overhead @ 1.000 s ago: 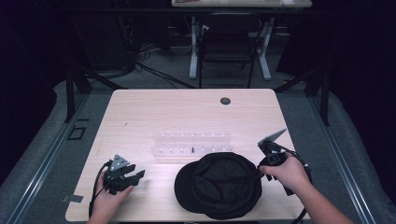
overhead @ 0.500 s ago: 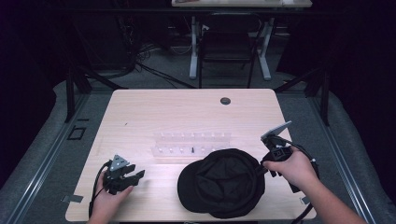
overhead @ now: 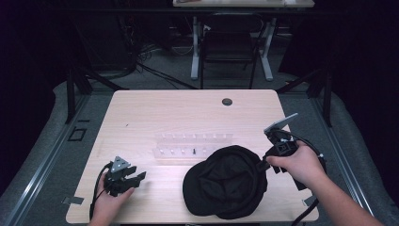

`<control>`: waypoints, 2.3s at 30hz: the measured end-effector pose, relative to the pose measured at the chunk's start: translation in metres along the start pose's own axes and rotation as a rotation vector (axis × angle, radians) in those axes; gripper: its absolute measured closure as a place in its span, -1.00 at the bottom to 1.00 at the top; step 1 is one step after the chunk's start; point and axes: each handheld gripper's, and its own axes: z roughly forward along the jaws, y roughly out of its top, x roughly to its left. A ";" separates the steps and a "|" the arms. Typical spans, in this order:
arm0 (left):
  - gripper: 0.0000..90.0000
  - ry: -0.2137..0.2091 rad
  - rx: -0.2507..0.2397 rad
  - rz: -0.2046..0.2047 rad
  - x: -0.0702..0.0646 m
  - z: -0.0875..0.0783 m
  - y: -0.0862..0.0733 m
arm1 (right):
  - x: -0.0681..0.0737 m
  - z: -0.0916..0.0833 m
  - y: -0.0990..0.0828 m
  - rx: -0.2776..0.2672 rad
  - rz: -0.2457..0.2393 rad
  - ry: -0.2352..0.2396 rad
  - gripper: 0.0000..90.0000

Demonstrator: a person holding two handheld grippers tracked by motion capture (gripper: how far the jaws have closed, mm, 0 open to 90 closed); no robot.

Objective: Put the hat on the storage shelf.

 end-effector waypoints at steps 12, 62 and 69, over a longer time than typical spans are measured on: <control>0.15 0.001 0.001 -0.002 0.000 0.000 0.000 | 0.007 -0.013 0.001 0.015 0.020 0.110 0.95; 0.15 0.003 -0.001 0.002 0.000 0.000 0.000 | 0.035 -0.092 0.011 -0.250 -0.015 0.536 0.95; 0.15 0.000 0.000 0.005 0.000 0.000 0.000 | 0.041 -0.101 0.024 -0.301 -0.015 0.528 0.95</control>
